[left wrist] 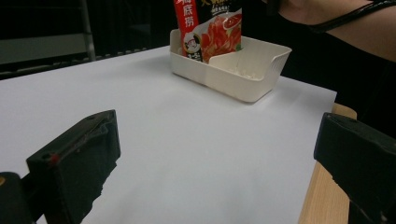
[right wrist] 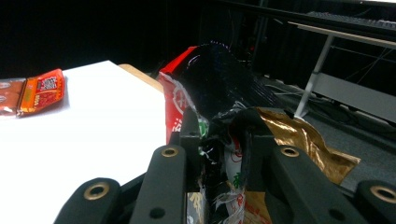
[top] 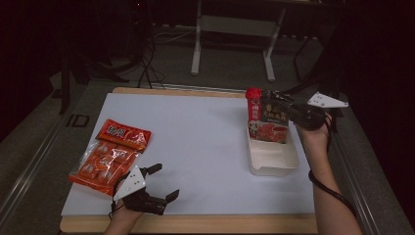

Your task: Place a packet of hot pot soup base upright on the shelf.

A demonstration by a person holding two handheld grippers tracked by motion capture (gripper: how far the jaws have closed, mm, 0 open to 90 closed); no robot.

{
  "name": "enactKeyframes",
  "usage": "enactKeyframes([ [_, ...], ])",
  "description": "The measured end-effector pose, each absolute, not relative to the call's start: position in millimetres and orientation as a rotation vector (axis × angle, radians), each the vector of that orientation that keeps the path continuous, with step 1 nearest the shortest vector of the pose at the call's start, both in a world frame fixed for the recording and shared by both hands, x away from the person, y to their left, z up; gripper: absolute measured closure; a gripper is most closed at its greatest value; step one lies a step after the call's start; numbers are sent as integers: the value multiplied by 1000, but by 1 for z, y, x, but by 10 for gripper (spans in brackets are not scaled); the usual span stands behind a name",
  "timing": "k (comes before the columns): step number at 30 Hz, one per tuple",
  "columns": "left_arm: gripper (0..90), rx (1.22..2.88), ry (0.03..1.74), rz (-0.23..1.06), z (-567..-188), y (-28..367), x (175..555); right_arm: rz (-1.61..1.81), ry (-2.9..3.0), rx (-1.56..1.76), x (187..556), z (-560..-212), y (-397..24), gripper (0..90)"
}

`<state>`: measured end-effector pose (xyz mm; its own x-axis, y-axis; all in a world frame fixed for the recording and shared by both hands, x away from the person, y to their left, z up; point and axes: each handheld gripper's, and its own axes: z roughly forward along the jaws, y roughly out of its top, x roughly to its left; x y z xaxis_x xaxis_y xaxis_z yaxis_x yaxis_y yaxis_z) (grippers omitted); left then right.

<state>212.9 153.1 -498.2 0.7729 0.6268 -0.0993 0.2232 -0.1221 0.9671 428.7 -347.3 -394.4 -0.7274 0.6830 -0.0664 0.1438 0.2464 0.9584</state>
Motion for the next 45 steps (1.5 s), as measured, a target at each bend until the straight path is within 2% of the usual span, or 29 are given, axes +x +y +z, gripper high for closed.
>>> enactKeyframes([
  [8, 11, 1695, 672, 386, -499, 153, 213, 1463, 2093, 785, 429, -409, -348, 730],
  [13, 11, 1692, 675, 375, -500, 153, 214, 1485, 2056, 853, 426, -413, -352, 667],
  [15, 11, 1678, 671, 356, -500, 153, 214, 1454, 2057, 879, 423, -410, -351, 650],
  [17, 11, 1683, 667, 358, -500, 152, 214, 1430, 2046, 926, 421, -407, -349, 558],
  [21, 11, 1697, 660, 356, -501, 151, 214, 1503, 2017, 939, 415, -396, -349, 466],
  [27, 13, 1735, 637, 406, -498, 148, 213, 1536, 1984, 887, 402, -371, -347, 420],
  [30, 60, 1741, 650, 410, -498, 148, 213, 1535, 1977, 863, 394, -362, -343, 382],
  [34, 59, 1747, 671, 383, -498, 149, 213, 1507, 1993, 849, 384, -358, -335, 357],
  [38, 60, 1738, 705, 292, -498, 152, 214, 1533, 1991, 847, 375, -356, -333, 348],
  [41, 46, 1745, 725, 275, -495, 153, 214, 1554, 1977, 831, 367, -352, -331, 290],
  [45, 44, 1738, 734, 318, -488, 156, 213, 1577, 1963, 802, 356, -346, -329, 205],
])
